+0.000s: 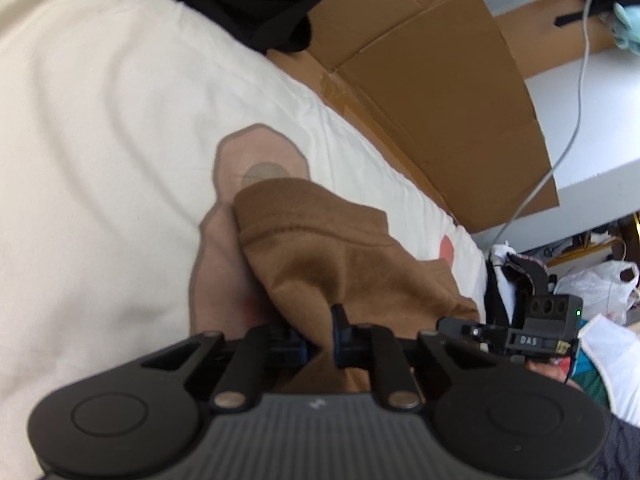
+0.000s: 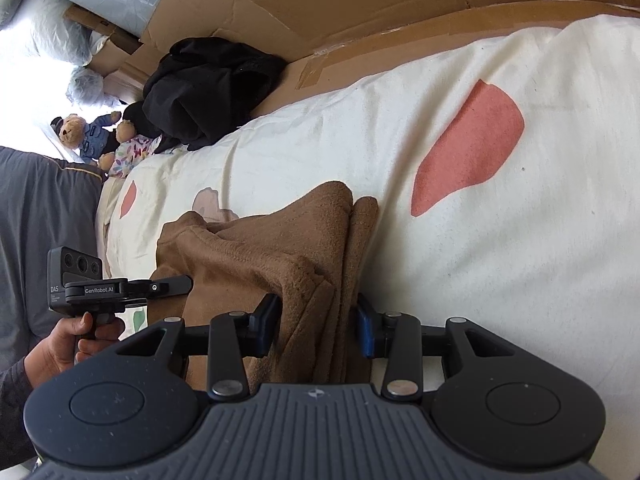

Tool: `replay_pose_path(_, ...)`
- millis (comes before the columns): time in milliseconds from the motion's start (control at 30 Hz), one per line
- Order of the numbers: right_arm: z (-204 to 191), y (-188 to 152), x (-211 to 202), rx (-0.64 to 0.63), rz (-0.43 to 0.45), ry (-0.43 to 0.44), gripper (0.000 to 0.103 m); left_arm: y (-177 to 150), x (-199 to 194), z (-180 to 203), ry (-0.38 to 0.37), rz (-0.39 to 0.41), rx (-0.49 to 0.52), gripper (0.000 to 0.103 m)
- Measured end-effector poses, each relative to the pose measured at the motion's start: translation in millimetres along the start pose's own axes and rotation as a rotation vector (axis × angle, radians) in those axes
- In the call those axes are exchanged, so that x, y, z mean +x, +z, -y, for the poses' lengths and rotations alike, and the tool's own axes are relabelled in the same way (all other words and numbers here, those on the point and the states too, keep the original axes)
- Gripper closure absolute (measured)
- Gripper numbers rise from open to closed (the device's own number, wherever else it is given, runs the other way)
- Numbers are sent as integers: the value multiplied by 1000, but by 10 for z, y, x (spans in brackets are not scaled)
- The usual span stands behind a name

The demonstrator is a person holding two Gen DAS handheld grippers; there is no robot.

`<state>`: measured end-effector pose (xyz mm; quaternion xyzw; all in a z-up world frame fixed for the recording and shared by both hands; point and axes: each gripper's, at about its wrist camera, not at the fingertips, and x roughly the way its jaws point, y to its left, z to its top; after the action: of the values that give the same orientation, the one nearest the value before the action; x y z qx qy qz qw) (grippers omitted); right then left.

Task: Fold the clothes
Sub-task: 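Close both tools on the end of the folded brown shirt, then lift the folded shirt with both tools and carry it across the room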

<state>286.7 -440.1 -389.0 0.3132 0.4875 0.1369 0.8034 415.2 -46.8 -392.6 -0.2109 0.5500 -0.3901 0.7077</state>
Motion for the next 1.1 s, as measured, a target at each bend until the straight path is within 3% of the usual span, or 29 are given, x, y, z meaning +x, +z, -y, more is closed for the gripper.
replay_pose_path(67, -1, -8, -1, -6, 2, 5, 77, -1, -9, 24, 8, -1, 6, 93)
replay_pose_path(167, -6, -21, 3, -7, 4, 13, 81, 3, -43, 66, 25, -11, 16, 94)
replay_pose_path(367, -91, 72, 60, -43, -55, -34, 83, 67, -21, 184, 81, -50, 53, 94)
replay_pose_path(533, -157, 79, 57, -84, -69, -59, 83, 26, -146, 271, 104, -24, 73, 94)
replay_pose_path(1100, -1141, -63, -909, -312, -16, -91, 87, -230, -965, 1296, 98, 73, 199, 94)
